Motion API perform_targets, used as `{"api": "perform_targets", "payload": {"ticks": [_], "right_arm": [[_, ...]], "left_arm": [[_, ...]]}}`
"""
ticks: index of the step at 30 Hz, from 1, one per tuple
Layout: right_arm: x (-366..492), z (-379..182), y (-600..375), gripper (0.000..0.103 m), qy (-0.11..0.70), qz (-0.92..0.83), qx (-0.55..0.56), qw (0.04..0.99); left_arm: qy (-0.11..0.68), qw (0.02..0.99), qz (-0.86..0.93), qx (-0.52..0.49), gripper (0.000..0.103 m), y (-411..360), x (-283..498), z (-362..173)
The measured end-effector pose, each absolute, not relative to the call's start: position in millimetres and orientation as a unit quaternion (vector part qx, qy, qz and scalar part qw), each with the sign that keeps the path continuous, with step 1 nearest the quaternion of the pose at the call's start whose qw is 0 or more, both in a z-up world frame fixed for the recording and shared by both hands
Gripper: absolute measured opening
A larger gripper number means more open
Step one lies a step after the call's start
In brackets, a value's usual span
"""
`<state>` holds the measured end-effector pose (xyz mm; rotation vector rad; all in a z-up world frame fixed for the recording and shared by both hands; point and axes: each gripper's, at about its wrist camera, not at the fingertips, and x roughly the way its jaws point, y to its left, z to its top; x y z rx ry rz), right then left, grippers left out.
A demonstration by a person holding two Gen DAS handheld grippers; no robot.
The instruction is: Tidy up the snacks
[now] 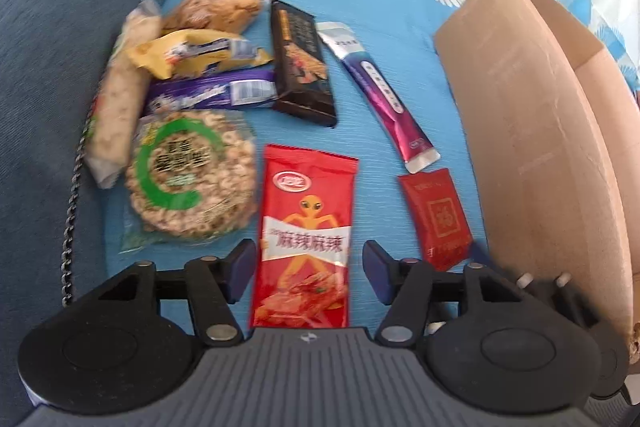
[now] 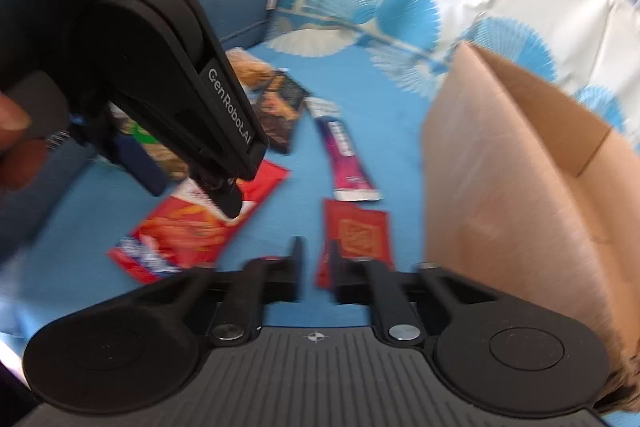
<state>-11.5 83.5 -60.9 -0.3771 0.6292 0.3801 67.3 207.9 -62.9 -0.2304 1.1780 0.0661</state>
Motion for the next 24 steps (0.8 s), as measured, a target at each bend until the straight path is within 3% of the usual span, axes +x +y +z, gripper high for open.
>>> {"api": "perform_targets", "payload": {"ticks": [1,7,11,14,19,24], "right_arm": [[-11,-64,86,0.051,0.301,0.176,-0.195,0.917],[7,-80,93,0.049,0.315,0.151,-0.206,0.914],[9,-77,91,0.003,0.312,0.169,-0.191,0.915],[4,-73,85,0.001,0.31,0.183,-0.177,0.916],[-12,-64,81,0.001,0.313,0.212,-0.174,0.909],[-35,-53,77,0.001,0.331,0.23,-0.167,0.9]], "left_arm": [[0.555,0.825,0.033,-0.101,0.066,206,69,-64],[0.562,0.82,0.036,-0.102,0.067,210,69,-70],[0.565,0.818,0.039,-0.104,0.067,212,70,-72],[0.565,0.817,0.041,-0.104,0.067,209,73,-73],[0.57,0.816,0.046,-0.079,0.076,196,80,-77],[0.574,0.816,0.055,-0.043,0.076,184,84,-82]]}}
